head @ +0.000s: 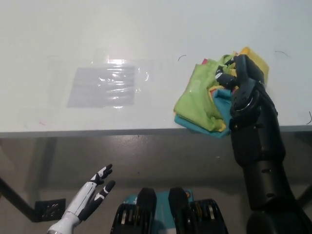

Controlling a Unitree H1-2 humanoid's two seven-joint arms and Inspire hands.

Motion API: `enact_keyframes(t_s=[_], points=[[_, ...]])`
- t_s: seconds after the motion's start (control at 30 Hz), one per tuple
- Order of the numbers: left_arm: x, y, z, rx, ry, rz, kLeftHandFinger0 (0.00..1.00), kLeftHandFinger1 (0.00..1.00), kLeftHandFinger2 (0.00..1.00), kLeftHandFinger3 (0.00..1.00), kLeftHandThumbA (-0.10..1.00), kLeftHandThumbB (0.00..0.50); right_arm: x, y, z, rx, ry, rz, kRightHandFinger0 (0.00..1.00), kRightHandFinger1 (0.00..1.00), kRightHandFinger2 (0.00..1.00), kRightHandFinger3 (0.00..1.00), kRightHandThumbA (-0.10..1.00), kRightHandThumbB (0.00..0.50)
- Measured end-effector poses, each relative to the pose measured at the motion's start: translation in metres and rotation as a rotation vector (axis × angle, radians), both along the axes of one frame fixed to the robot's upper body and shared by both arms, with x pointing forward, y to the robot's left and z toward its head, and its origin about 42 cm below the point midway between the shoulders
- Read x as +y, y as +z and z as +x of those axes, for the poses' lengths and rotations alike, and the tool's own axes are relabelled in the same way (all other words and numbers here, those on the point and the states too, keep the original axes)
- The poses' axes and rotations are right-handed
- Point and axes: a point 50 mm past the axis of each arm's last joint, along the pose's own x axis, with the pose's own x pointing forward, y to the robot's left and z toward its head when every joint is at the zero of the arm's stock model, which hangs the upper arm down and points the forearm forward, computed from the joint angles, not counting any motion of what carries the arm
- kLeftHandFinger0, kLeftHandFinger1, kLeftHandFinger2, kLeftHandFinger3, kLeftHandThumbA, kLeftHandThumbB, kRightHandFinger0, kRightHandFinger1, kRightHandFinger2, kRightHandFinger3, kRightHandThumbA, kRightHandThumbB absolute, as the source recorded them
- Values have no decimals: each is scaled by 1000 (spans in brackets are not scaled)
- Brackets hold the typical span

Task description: A stack of folded microfibre clothes with a single fold is kept infront of the robot. the robot uses its right hand to grab one end of the clothes and pulla it away from the other end to unfold

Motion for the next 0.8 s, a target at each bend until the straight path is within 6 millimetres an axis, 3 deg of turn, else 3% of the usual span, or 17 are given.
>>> enact_keyframes(t_s=[0.03, 0.17, 0.2, 0.23, 0.3, 0.37, 0.4, 0.43, 0.47, 0.5, 0.53, 0.6, 0.63, 0.67, 0.7, 0.77, 0.8], points=[[0, 0, 0, -1, 0, 0, 1000, 1000, 1000, 1000, 1000, 500, 0, 0, 0, -10, -4, 7, 0, 53, 301, 369, -100, 231], [0, 2, 2, -6, -2, 1, 1000, 1000, 1000, 1000, 1000, 500, -1, 3, 1, -57, -24, 38, 0, 262, 772, 441, -100, 221], [0, 3, 4, -8, -2, 2, 1000, 1000, 1000, 1000, 1000, 500, -2, 4, 1, -72, -30, 52, 26, 332, 819, 527, -100, 232], [-1, 4, 4, -11, -3, 3, 1000, 1000, 1000, 1000, 1000, 500, -3, 5, 1, -87, -34, 64, 18, 336, 796, 531, -100, 236], [-1, 4, 6, -14, -4, 4, 1000, 1000, 1000, 1000, 1000, 500, -4, 7, 1, -118, -37, 81, 1, 291, 753, 419, -100, 250], [-1, 4, 6, -14, -4, 4, 1000, 1000, 1000, 1000, 1000, 500, -4, 9, 2, -151, -41, 98, 0, 416, 903, 427, -100, 214], [-1, 4, 6, -14, -4, 4, 1000, 1000, 1000, 1000, 1000, 500, -5, 9, 2, -167, -43, 108, 0, 428, 893, 429, -100, 218], [-1, 4, 6, -14, -4, 4, 1000, 1000, 1000, 1000, 1000, 500, -5, 10, 1, -188, -44, 120, 0, 436, 879, 528, -100, 218], [-1, 4, 6, -14, -4, 4, 1000, 1000, 1000, 1000, 1000, 500, -5, 10, 1, -195, -47, 122, 100, 519, 928, 636, -100, 204], [-1, 4, 6, -13, -4, 4, 1000, 1000, 1000, 1000, 1000, 500, -6, 9, 0, -213, -49, 134, 143, 515, 886, 653, -100, 203], [-1, 4, 6, -13, -4, 3, 1000, 1000, 1000, 1000, 1000, 500, -6, 8, 0, -222, -50, 142, 25, 357, 689, 574, -100, 214], [-2, 4, 5, -12, -4, 2, 1000, 1000, 1000, 1000, 1000, 500, -9, 3, -4, -257, -60, 183, 0, 179, 582, 540, -100, 210], [-1, 3, 5, -11, -4, 3, 1000, 1000, 1000, 1000, 1000, 500, -11, -1, -6, -269, -69, 202, 0, 144, 566, 560, -100, 199], [-1, 3, 5, -9, -3, 3, 1000, 1000, 1000, 1000, 1000, 500, -14, -4, -8, -281, -81, 225, 0, 126, 594, 614, -100, 146], [-1, 2, 5, -7, -3, 3, 1000, 1000, 1000, 1000, 1000, 500, -17, -9, -10, -290, -95, 252, 0, 131, 642, 725, -100, 104], [-1, 2, 5, -5, -2, 2, 1000, 1000, 1000, 1000, 1000, 500, -23, -18, -15, -300, -120, 306, 0, 115, 630, 750, -100, 96], [-1, 1, 4, -3, -2, 2, 1000, 1000, 1000, 1000, 1000, 500, -28, -24, -19, -309, -145, 353, 0, 51, 564, 713, -100, 88]])
